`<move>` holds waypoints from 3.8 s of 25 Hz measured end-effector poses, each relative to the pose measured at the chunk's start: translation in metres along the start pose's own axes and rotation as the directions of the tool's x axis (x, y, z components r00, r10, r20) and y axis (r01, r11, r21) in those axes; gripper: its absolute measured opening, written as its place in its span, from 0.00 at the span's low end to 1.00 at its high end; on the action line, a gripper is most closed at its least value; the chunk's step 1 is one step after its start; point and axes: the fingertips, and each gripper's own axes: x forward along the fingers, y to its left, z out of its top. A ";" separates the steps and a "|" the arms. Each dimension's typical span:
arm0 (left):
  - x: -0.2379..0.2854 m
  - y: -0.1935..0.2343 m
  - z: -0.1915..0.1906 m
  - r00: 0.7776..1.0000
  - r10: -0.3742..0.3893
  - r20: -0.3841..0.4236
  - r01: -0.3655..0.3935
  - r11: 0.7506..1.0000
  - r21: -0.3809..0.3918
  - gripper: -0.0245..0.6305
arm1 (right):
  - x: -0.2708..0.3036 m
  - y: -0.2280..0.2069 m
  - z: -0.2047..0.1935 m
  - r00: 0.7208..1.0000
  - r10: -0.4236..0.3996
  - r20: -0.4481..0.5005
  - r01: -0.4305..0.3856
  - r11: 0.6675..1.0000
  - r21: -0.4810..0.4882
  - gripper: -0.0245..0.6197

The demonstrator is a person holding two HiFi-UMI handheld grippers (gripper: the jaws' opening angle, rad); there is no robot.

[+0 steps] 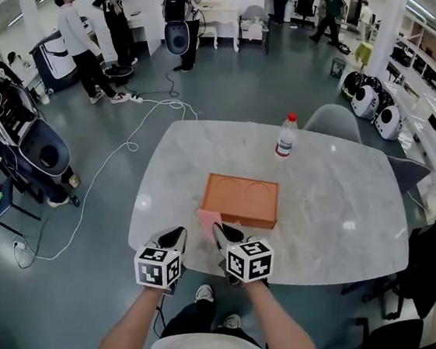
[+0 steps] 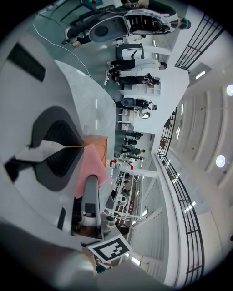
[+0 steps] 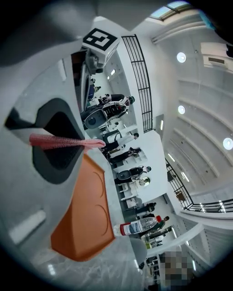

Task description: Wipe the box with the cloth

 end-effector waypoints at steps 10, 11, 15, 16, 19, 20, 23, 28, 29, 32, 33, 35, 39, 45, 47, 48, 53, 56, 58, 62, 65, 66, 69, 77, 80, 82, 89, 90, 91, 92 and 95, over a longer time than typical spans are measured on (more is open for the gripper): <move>-0.004 0.010 -0.008 1.000 0.024 0.000 -0.024 1.000 0.002 0.06 | 0.046 0.001 -0.025 0.998 -0.056 -0.033 0.050 0.987 -0.154 0.07; -0.005 0.012 -0.009 1.000 0.029 -0.002 -0.029 1.000 0.003 0.06 | 0.049 -0.002 -0.026 0.997 -0.072 -0.035 0.065 0.984 -0.166 0.07; -0.006 0.018 -0.013 0.999 0.040 -0.005 -0.040 0.999 -0.006 0.06 | 0.057 -0.015 -0.035 0.989 -0.141 -0.052 0.125 0.963 -0.239 0.07; -0.006 0.019 -0.013 0.999 0.039 -0.005 -0.039 0.999 -0.009 0.06 | 0.059 -0.019 -0.038 0.984 -0.165 -0.059 0.144 0.955 -0.260 0.07; -0.003 0.018 -0.014 0.999 0.035 -0.010 -0.035 0.999 -0.011 0.06 | 0.062 -0.029 -0.041 0.971 -0.228 -0.075 0.196 0.933 -0.300 0.07; -0.001 0.017 -0.014 0.999 0.031 -0.012 -0.031 0.999 -0.011 0.06 | 0.062 -0.032 -0.040 0.967 -0.243 -0.076 0.209 0.929 -0.307 0.07; 0.004 0.014 -0.013 1.000 0.024 -0.019 -0.024 1.000 -0.009 0.06 | 0.059 -0.040 -0.042 0.959 -0.272 -0.076 0.237 0.922 -0.305 0.07; 0.010 0.007 -0.011 1.000 0.011 -0.024 -0.011 1.000 0.002 0.06 | 0.051 -0.049 -0.041 0.954 -0.293 -0.069 0.263 0.921 -0.286 0.07; 0.011 0.005 -0.011 1.000 0.008 -0.026 -0.008 1.000 0.004 0.06 | 0.050 -0.051 -0.041 0.952 -0.298 -0.067 0.267 0.919 -0.288 0.07; 0.012 0.001 -0.011 1.000 -0.001 -0.028 0.001 1.000 0.011 0.06 | 0.044 -0.056 -0.041 0.947 -0.314 -0.065 0.284 0.915 -0.286 0.07; 0.013 0.000 -0.011 1.000 -0.003 -0.029 0.004 1.000 0.012 0.06 | 0.041 -0.058 -0.041 0.946 -0.319 -0.064 0.290 0.915 -0.281 0.07; 0.013 -0.003 -0.012 1.000 -0.008 -0.030 0.008 1.000 0.014 0.06 | 0.036 -0.062 -0.041 0.942 -0.330 -0.062 0.302 0.913 -0.274 0.07; 0.014 -0.009 -0.014 0.999 -0.018 -0.033 0.019 1.000 0.017 0.06 | 0.027 -0.069 -0.040 0.936 -0.348 -0.060 0.322 0.910 -0.261 0.07; 0.018 -0.021 -0.014 0.999 -0.041 -0.035 0.042 0.999 0.024 0.06 | 0.013 -0.080 -0.037 0.927 -0.371 -0.052 0.347 0.903 -0.251 0.07; 0.019 -0.024 -0.013 0.998 -0.049 -0.034 0.050 0.998 0.028 0.06 | 0.007 -0.083 -0.036 0.923 -0.382 -0.052 0.359 0.900 -0.247 0.07; 0.020 -0.025 -0.013 0.998 -0.052 -0.034 0.053 0.998 0.029 0.06 | 0.004 -0.085 -0.037 0.921 -0.387 -0.051 0.364 0.898 -0.246 0.07; 0.024 -0.034 -0.014 0.997 -0.070 -0.035 0.071 0.997 0.035 0.06 | -0.008 -0.095 -0.038 0.912 -0.409 -0.046 0.386 0.889 -0.244 0.07; 0.026 -0.038 -0.014 0.997 -0.075 -0.037 0.076 0.996 0.040 0.06 | -0.016 -0.102 -0.038 0.905 -0.424 -0.042 0.403 0.884 -0.239 0.07; 0.028 -0.037 -0.017 0.997 -0.074 -0.038 0.076 0.996 0.049 0.06 | -0.021 -0.107 -0.038 0.899 -0.437 -0.041 0.416 0.879 -0.234 0.07; 0.033 -0.040 -0.019 0.996 -0.078 -0.043 0.080 0.995 0.055 0.06 | -0.031 -0.118 -0.037 0.888 -0.459 -0.030 0.441 0.868 -0.227 0.07; 0.034 -0.043 -0.019 0.996 -0.083 -0.043 0.085 0.995 0.056 0.06 | -0.038 -0.130 -0.043 0.875 -0.483 -0.033 0.466 0.858 -0.217 0.07; 0.035 -0.044 -0.020 0.995 -0.085 -0.043 0.087 0.995 0.057 0.06 | -0.040 -0.132 -0.043 0.873 -0.487 -0.032 0.469 0.856 -0.216 0.07; 0.037 -0.050 -0.019 0.995 -0.090 -0.045 0.093 0.994 0.060 0.06 | -0.053 -0.136 -0.040 0.865 -0.501 -0.038 0.484 0.852 -0.201 0.07; 0.041 -0.058 -0.020 0.993 -0.108 -0.050 0.111 0.992 0.065 0.06 | -0.074 -0.158 -0.038 0.836 -0.548 -0.023 0.534 0.824 -0.187 0.07; 0.042 -0.062 -0.021 0.992 -0.114 -0.054 0.117 0.991 0.065 0.06 | -0.084 -0.164 -0.037 0.825 -0.565 -0.021 0.553 0.814 -0.178 0.07; 0.043 -0.065 -0.021 0.992 -0.118 -0.054 0.121 0.991 0.064 0.06 | -0.091 -0.169 -0.039 0.817 -0.576 -0.027 0.565 0.809 -0.160 0.07; 0.048 -0.072 -0.018 0.990 -0.129 -0.054 0.132 0.989 0.068 0.06 | -0.113 -0.177 -0.037 0.797 -0.603 -0.025 0.596 0.793 -0.124 0.07; 0.048 -0.073 -0.018 0.990 -0.129 -0.054 0.132 0.989 0.069 0.06 | -0.116 -0.176 -0.036 0.800 -0.599 -0.022 0.593 0.796 -0.117 0.07; 0.047 -0.074 -0.017 0.990 -0.128 -0.053 0.132 0.989 0.070 0.06 | -0.119 -0.175 -0.035 0.803 -0.595 -0.018 0.590 0.800 -0.110 0.07; 0.047 -0.076 -0.017 0.990 -0.127 -0.054 0.131 0.989 0.070 0.06 | -0.123 -0.174 -0.035 0.806 -0.592 -0.014 0.588 0.802 -0.104 0.07; 0.045 -0.078 -0.017 0.991 -0.124 -0.054 0.127 0.990 0.068 0.06 | -0.133 -0.171 -0.032 0.809 -0.588 -0.002 0.585 0.805 -0.095 0.07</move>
